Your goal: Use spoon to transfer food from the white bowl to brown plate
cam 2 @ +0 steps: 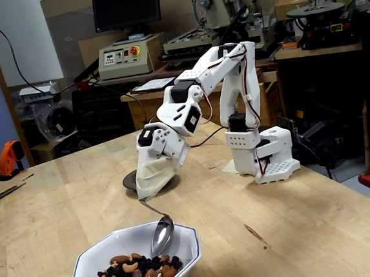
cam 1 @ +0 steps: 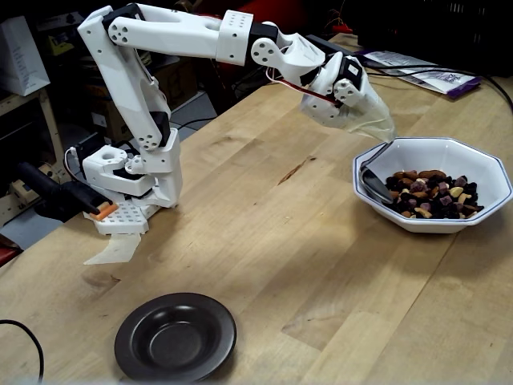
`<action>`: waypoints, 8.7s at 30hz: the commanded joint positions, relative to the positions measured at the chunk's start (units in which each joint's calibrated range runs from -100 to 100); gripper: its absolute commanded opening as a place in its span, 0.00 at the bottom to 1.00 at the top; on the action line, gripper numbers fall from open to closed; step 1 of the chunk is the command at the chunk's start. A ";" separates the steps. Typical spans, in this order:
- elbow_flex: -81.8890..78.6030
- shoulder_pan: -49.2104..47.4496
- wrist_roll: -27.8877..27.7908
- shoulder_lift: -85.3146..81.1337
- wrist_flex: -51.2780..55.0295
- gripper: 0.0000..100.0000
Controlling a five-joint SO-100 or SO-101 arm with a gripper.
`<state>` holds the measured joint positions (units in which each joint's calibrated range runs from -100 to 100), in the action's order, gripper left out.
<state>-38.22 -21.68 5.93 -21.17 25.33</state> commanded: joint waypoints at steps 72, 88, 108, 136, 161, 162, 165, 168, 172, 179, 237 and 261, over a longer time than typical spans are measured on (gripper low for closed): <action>-19.66 6.64 -0.15 14.11 -52.52 0.04; -19.40 7.98 -0.15 13.59 -52.68 0.04; -12.58 10.05 -0.15 13.94 -52.76 0.04; -13.29 10.05 -0.15 13.59 -69.05 0.04; -13.29 10.12 -0.15 5.21 -73.79 0.04; -13.29 10.12 -0.15 4.86 -73.79 0.04; -13.29 10.12 -0.20 2.81 -73.79 0.04; -13.38 10.12 -0.20 0.33 -73.79 0.04; -15.41 10.35 -0.20 -3.18 -73.79 0.04; -27.89 14.86 -0.20 -10.80 -73.63 0.04; -57.09 46.05 -0.15 -43.92 -55.45 0.04; -58.86 52.27 0.20 -72.84 -27.78 0.04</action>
<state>-97.31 28.25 5.89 -91.84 -3.65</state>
